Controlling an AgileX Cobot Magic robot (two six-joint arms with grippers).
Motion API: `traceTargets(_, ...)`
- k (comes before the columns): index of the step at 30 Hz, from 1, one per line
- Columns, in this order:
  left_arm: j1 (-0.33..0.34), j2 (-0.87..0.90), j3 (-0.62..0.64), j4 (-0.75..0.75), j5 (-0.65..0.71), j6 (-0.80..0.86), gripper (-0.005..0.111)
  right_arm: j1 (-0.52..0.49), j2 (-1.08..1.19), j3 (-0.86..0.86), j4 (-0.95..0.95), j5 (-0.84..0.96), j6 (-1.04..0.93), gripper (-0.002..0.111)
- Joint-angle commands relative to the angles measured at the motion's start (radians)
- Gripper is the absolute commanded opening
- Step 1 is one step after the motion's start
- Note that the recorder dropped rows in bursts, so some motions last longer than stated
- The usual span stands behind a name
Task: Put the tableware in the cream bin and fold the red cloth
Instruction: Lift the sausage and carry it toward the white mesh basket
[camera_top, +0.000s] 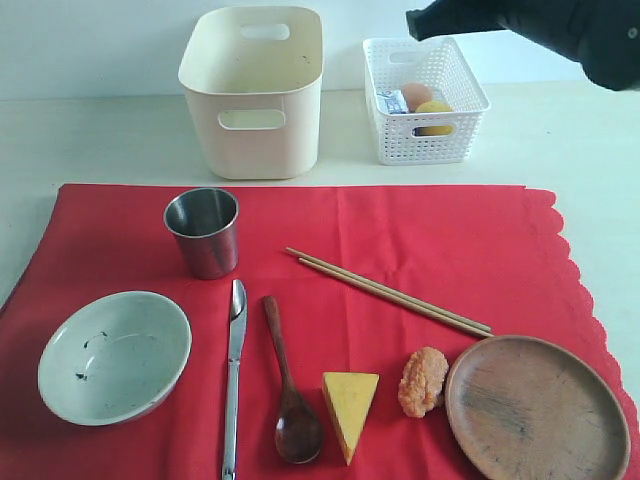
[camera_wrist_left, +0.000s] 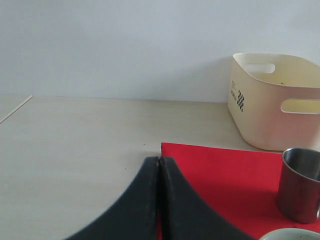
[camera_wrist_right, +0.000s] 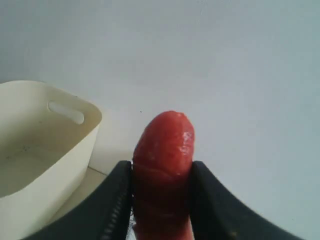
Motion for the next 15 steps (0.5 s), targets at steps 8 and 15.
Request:
traceTargets(8, -0.006, -0.006, 0.0, 0.0, 0.003, 0.0, 0.002, -0.01, 0.23, -0.31, 0.055, 0.211, -0.004, 0.0)
traceTargets(15, -0.006, -0.006, 0.0, 0.0, 0.003, 0.0, 0.002, -0.077, 0.335, -0.426, 0.102, 0.337, 0.026, 0.0)
